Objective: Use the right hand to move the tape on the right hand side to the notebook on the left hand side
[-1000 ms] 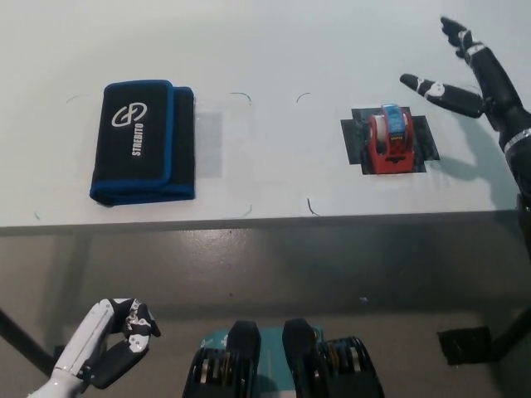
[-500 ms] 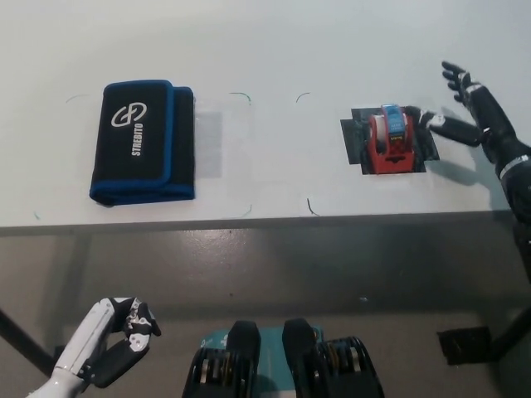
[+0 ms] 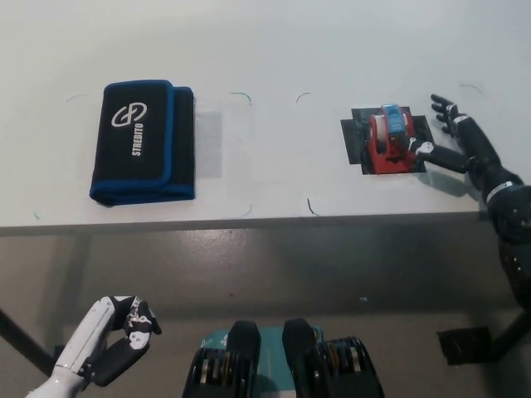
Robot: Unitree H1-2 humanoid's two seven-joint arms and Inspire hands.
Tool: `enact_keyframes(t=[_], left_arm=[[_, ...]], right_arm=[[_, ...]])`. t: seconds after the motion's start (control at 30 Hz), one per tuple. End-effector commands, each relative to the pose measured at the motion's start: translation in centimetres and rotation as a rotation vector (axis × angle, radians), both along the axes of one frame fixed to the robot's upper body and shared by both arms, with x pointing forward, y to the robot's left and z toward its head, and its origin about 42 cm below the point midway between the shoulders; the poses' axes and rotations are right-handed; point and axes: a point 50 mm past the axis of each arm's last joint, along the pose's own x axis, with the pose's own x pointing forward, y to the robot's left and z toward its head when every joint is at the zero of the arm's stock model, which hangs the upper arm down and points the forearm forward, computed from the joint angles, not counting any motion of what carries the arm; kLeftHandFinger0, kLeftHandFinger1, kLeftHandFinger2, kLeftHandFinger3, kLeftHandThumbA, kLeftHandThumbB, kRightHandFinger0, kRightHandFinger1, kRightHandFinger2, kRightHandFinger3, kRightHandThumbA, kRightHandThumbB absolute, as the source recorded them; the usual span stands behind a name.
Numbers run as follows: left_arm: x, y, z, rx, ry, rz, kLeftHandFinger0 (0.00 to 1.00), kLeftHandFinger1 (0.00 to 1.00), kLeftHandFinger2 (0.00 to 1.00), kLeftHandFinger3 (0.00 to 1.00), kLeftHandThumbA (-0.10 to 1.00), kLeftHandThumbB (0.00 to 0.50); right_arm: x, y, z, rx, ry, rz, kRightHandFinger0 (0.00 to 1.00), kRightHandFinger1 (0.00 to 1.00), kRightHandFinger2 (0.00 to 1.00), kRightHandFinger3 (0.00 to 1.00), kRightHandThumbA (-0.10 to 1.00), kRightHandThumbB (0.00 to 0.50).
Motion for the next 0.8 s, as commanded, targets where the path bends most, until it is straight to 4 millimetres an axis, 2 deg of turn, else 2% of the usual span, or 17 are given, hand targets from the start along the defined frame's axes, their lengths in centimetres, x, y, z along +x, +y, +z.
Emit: enact_keyframes(t=[0.0,0.17,0.23,0.27,0.37,0.43,0.47,0.53,0.6,0.63,0.7,0.77], left_arm=[[0.1,-0.2,0.9,0.006,-0.035,-0.011,0.28,0.21,0.19,0.37,0.23,0.000],[0.2,-0.2,0.9,0.005,-0.036,-0.010,0.28,0.21,0.19,0.37,0.22,0.010],[0.2,-0.2,0.8,0.004,-0.038,-0.008,0.27,0.21,0.19,0.36,0.22,0.010],[0.1,-0.2,0.9,-0.001,-0.039,-0.010,0.28,0.21,0.19,0.36,0.22,0.010],[0.1,-0.2,0.9,-0.002,-0.039,-0.011,0.28,0.21,0.19,0.36,0.21,0.002],[0.1,-0.2,1.0,-0.002,-0.036,-0.009,0.28,0.21,0.19,0.36,0.20,0.003],[0.1,-0.2,1.0,0.003,-0.035,-0.008,0.28,0.21,0.19,0.37,0.20,0.006],[0.1,-0.2,1.0,0.004,-0.034,-0.010,0.27,0.20,0.19,0.37,0.21,0.006],[0.2,0.1,1.2,0.003,-0.039,-0.007,0.27,0.20,0.19,0.37,0.21,0.004],[0.2,0.0,1.2,0.006,-0.044,-0.008,0.27,0.20,0.19,0.37,0.21,0.004],[0.2,0.0,1.1,0.003,-0.043,-0.009,0.27,0.20,0.20,0.37,0.21,0.004],[0.2,0.0,1.1,0.002,-0.045,-0.008,0.27,0.20,0.19,0.36,0.22,0.006]], right_arm=[[0.4,0.3,0.9,0.056,-0.066,0.007,1.00,1.00,1.00,1.00,0.97,0.402],[0.3,1.1,0.0,0.047,-0.067,0.018,1.00,1.00,1.00,1.00,0.96,0.389],[0.3,1.6,-0.2,0.047,-0.051,0.020,1.00,1.00,1.00,1.00,0.98,0.439],[0.3,1.9,-0.2,0.041,-0.054,0.021,1.00,1.00,1.00,1.00,0.99,0.439],[0.3,2.7,-0.3,0.040,-0.060,0.036,1.00,1.00,1.00,1.00,0.99,0.407],[0.3,3.0,-0.3,0.038,-0.059,0.039,1.00,1.00,1.00,1.00,0.99,0.404],[0.3,3.5,-0.3,0.045,-0.062,0.045,1.00,1.00,1.00,1.00,0.98,0.381],[0.5,4.2,-0.4,0.071,-0.055,0.051,1.00,1.00,1.00,1.00,0.95,0.373],[0.7,5.2,-0.1,0.076,-0.057,0.057,1.00,1.00,1.00,1.00,0.94,0.382],[0.9,5.8,0.1,0.084,-0.049,0.066,1.00,1.00,1.00,1.00,0.95,0.414],[1.1,6.4,0.4,0.079,-0.052,0.073,1.00,1.00,1.00,1.00,0.96,0.427],[1.5,7.9,1.1,0.089,-0.055,0.091,1.00,1.00,1.00,1.00,0.95,0.433]])
